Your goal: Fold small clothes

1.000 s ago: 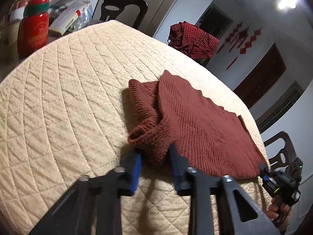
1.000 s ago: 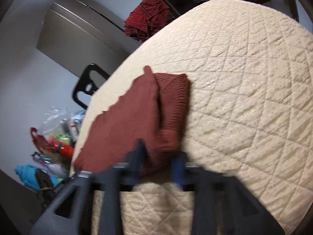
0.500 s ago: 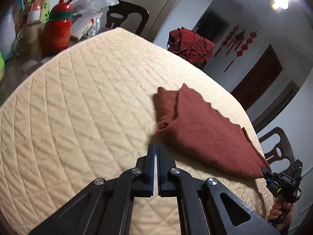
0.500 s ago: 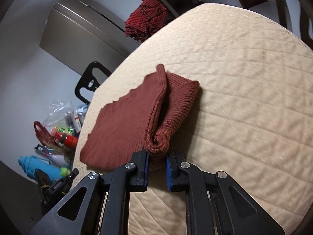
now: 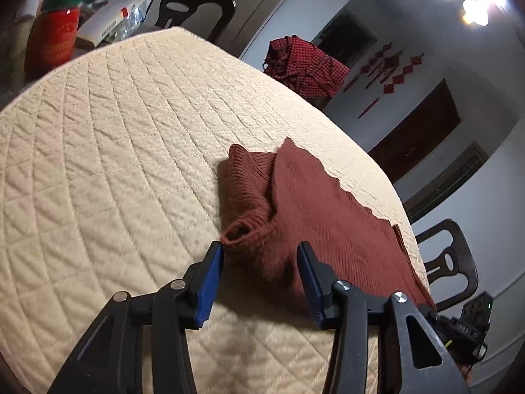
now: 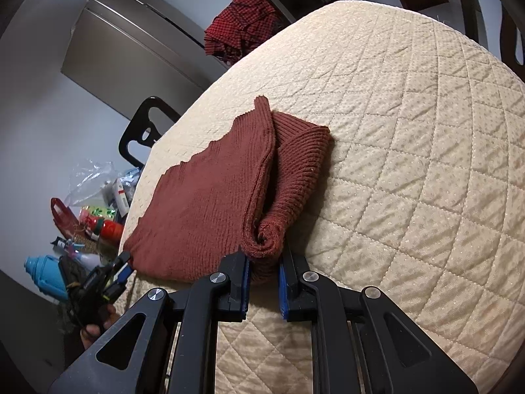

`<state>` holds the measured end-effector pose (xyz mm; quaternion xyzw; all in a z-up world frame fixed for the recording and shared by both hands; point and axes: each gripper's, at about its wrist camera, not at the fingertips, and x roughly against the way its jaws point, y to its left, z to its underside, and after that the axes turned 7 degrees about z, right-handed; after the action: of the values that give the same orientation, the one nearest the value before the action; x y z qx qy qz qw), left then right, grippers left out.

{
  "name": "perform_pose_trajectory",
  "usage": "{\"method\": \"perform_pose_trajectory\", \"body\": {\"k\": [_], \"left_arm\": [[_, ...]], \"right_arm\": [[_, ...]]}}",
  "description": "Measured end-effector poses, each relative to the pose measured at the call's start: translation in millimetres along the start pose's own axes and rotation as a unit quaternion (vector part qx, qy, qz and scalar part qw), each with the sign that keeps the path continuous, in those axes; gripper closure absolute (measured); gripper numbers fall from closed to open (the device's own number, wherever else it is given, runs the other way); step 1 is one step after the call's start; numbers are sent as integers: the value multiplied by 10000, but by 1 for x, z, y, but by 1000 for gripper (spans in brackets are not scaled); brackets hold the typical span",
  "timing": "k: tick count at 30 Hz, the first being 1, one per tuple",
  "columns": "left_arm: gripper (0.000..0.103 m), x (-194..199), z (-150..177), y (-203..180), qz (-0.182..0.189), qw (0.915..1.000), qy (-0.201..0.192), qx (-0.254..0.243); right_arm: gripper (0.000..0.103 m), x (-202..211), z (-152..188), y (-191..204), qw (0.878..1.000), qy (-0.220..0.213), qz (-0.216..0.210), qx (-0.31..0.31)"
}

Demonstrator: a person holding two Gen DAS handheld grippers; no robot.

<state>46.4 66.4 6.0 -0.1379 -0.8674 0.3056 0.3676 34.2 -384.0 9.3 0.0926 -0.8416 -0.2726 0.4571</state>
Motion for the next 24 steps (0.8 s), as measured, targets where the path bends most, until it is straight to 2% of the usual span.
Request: {"method": "perform_pose_trajectory", "body": {"k": [1, 3, 6, 12, 18, 22, 24], "left_arm": [[72, -2, -1, 2, 22, 10000, 12, 85], [80, -1, 0, 4, 84, 9998, 19, 162], [93, 13, 11, -4, 46, 10000, -77, -5], [94, 51, 29, -11, 127, 9997, -221, 33], [94, 45, 50, 1, 2, 9999, 84, 113], [87, 44, 48, 7, -13, 9996, 155, 231], [84, 52, 45, 3, -12, 9999, 99, 118]], "right_arm": [[89, 0, 0, 0, 10000, 1, 6, -3], [89, 1, 0, -1, 10000, -6, -8, -15], [89, 4, 1, -2, 10000, -36, -29, -13], [89, 19, 2, -5, 10000, -52, -63, 18], [89, 16, 10, -20, 9999, 152, 69, -40], [87, 19, 11, -17, 9997, 202, 131, 67], [85, 29, 9, -10, 9992, 80, 280, 263]]}}
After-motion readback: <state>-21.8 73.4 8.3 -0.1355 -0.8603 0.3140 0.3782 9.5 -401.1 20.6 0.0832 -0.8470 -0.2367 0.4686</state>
